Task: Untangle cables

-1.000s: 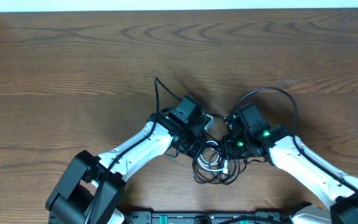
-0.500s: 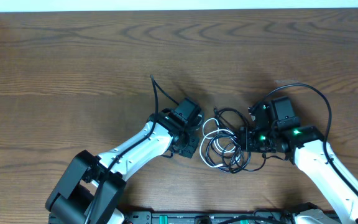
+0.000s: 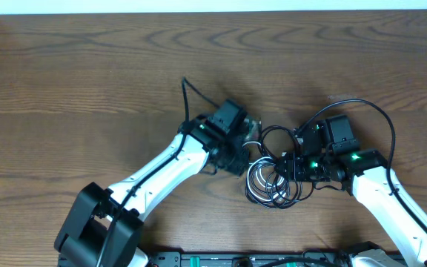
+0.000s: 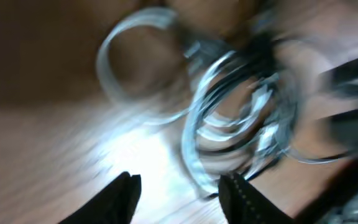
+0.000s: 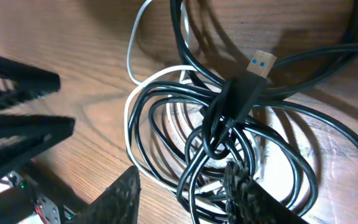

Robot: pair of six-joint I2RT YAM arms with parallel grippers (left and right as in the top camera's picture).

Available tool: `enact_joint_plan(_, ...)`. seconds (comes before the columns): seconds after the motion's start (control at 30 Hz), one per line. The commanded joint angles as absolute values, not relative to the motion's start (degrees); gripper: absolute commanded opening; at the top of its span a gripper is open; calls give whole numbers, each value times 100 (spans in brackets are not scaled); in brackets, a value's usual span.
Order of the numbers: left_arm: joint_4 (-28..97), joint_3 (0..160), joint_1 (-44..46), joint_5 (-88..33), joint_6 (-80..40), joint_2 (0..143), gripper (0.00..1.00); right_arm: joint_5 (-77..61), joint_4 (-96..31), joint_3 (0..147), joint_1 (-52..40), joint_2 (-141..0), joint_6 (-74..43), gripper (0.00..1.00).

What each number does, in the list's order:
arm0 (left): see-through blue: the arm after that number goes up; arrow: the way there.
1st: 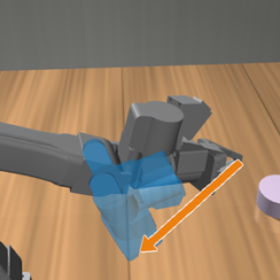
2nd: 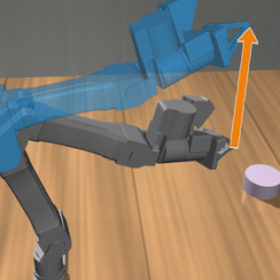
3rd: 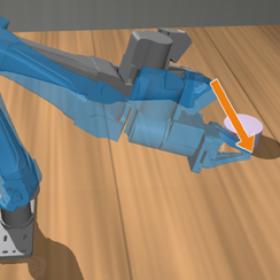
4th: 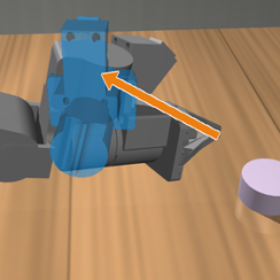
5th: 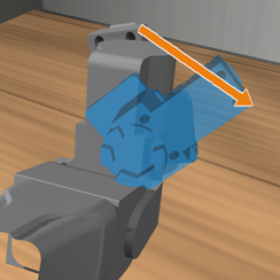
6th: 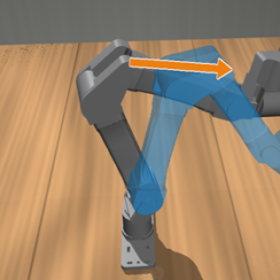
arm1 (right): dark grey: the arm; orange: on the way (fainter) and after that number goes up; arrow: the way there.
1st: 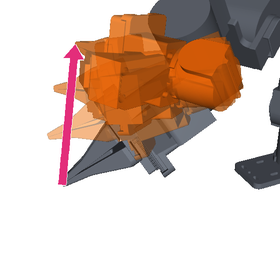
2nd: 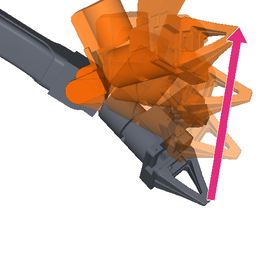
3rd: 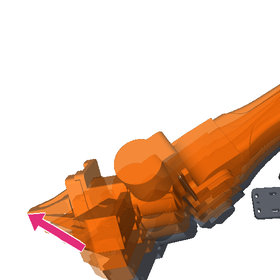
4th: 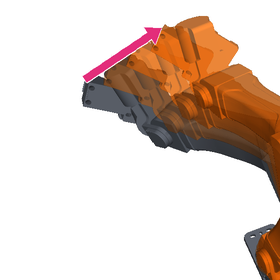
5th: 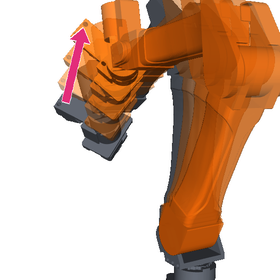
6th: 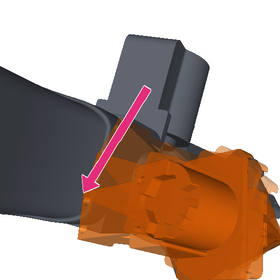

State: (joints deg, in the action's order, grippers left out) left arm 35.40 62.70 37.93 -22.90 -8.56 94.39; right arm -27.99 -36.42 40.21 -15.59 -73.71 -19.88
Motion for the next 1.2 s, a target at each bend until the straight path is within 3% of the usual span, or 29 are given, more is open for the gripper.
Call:
enact_joint_plan(0.0,3350,6370,3769,-3170,-762,9474,49,-2408,-3660,4053,-1540,-7303,-1951,41)
enact_joint_plan(0.3,3197,6361,3782,-3197,-786,9485,50,-1197,-3695,4047,-1540,-7430,-2705,36)
enact_joint_plan(0.5,3127,6361,3924,-3192,-792,9485,50,-1103,-3688,4038,-1540,-7808,-2888,31)
enact_joint_plan(0.93,2569,6361,4388,-2344,-2574,9913,50,-1688,-3516,4038,-1234,-8372,-2545,37)
enact_joint_plan(1.17,2480,6361,4587,-2349,-2711,10230,48,-2390,-3514,4034,-1181,-8377,-2565,37)
